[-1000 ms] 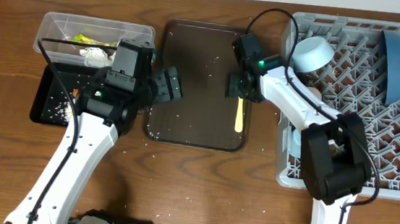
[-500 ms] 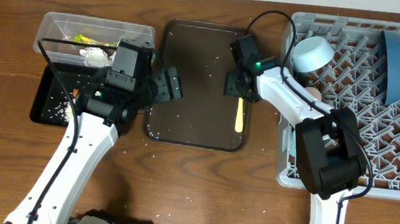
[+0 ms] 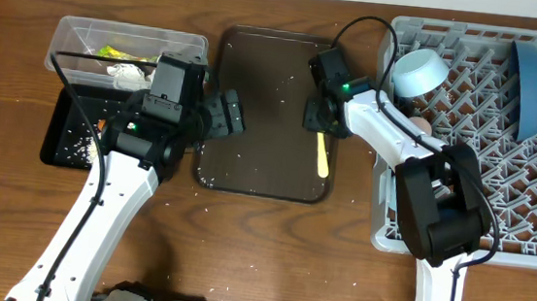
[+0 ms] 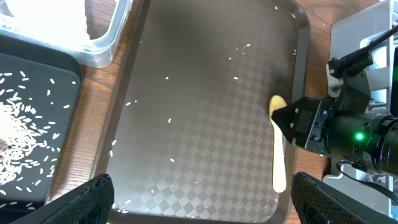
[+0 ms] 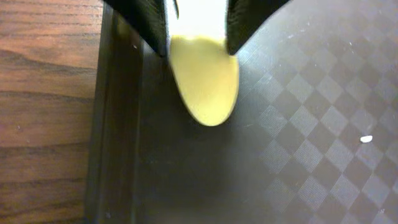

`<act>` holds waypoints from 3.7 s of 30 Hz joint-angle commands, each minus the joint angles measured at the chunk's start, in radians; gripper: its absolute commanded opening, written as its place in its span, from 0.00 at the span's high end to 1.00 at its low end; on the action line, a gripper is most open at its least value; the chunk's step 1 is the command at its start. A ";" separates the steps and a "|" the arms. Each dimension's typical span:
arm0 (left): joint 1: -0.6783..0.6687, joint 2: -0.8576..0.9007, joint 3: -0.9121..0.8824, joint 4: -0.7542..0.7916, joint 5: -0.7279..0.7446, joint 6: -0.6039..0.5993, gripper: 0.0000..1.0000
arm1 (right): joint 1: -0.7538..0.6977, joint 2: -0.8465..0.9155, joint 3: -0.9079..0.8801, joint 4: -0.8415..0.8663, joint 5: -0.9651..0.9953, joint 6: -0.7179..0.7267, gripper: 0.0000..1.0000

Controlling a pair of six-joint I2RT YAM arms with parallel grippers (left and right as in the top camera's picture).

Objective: Sort waste into correct bins and load items into the dishwasher rack
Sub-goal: 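Move right gripper to yellow spoon on brown tray and grasp it, then carry yellow spoon with right gripper and insert it into rack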

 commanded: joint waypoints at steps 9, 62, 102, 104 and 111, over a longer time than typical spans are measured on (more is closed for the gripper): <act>-0.002 -0.001 0.021 -0.001 -0.001 0.007 0.07 | 0.001 0.053 0.001 -0.004 -0.002 0.003 0.88; -0.002 -0.001 0.021 -0.001 -0.001 0.007 0.07 | -0.044 0.036 0.021 0.154 -0.099 -0.122 0.99; -0.002 -0.001 0.021 -0.001 -0.001 0.007 0.07 | -0.594 -0.583 -0.286 -0.108 0.104 -0.967 0.99; -0.002 -0.001 0.021 -0.001 -0.001 0.007 0.07 | -0.594 -0.583 -0.326 -0.071 0.104 -0.971 0.99; -0.002 -0.001 0.021 -0.001 -0.001 0.007 0.07 | -0.593 -0.583 -0.381 -0.005 0.063 -0.969 0.77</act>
